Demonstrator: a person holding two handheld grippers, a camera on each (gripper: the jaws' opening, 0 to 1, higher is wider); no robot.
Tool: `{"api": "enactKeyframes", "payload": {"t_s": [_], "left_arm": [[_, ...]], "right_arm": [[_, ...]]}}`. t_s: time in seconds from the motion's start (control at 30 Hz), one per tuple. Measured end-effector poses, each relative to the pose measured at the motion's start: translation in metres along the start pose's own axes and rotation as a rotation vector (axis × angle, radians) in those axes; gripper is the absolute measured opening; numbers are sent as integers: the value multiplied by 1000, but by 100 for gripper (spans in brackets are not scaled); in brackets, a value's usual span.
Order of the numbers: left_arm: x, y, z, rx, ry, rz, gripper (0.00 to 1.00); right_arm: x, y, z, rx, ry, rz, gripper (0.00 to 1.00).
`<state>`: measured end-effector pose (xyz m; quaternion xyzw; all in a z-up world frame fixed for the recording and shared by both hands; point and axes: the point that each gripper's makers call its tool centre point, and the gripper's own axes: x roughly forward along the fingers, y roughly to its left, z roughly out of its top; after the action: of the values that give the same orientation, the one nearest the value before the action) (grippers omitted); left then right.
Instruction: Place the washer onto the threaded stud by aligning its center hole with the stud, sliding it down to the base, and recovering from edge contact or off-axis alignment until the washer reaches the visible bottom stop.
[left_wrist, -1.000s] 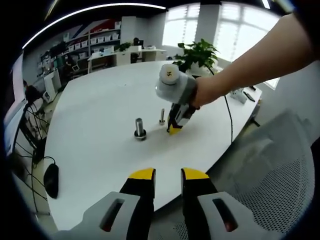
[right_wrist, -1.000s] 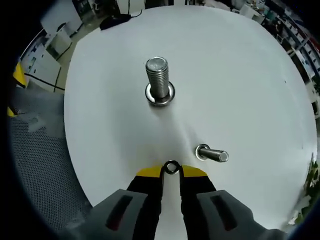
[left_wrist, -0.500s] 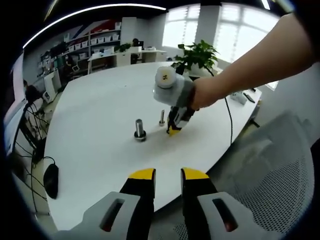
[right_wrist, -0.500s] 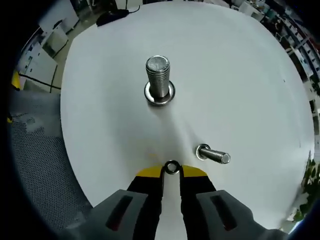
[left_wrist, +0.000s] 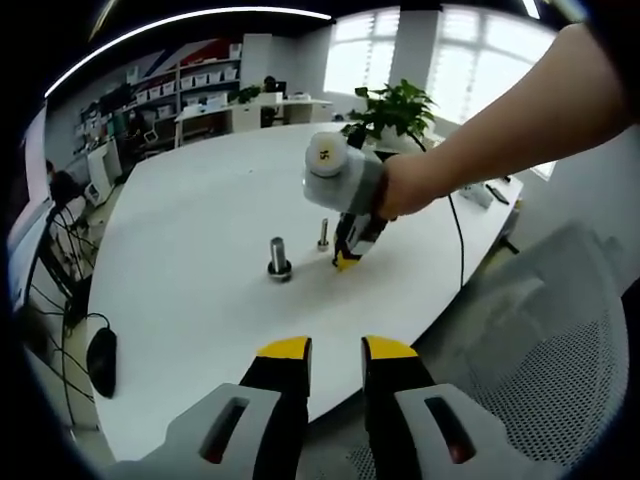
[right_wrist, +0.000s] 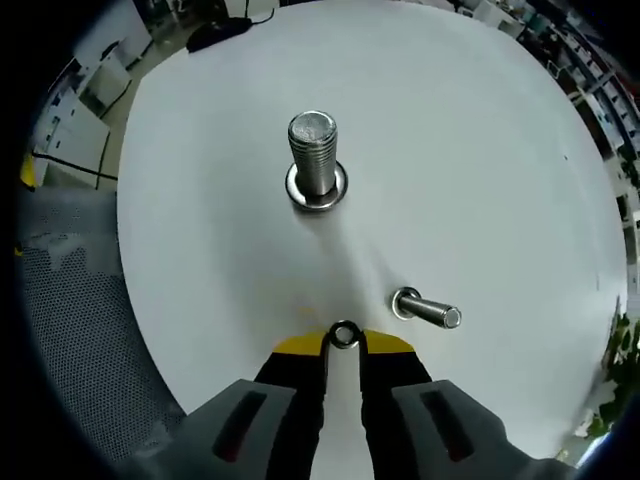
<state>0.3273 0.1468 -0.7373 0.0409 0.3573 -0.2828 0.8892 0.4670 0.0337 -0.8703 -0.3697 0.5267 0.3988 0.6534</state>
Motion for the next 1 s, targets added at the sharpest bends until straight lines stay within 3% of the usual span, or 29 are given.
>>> {"api": "enactKeyframes", "payload": {"t_s": [0.37, 0.7, 1.0], "left_arm": [[0, -1, 1, -1, -5, -9, 18], [0, -4, 2, -6, -7, -26, 18], [1, -5, 2, -4, -4, -33, 18]], "right_arm": [[-7, -2, -5, 67, -50, 17, 13], [-40, -14, 4, 109, -151, -8, 13], [-65, -37, 10, 119, -209, -61, 14]]}}
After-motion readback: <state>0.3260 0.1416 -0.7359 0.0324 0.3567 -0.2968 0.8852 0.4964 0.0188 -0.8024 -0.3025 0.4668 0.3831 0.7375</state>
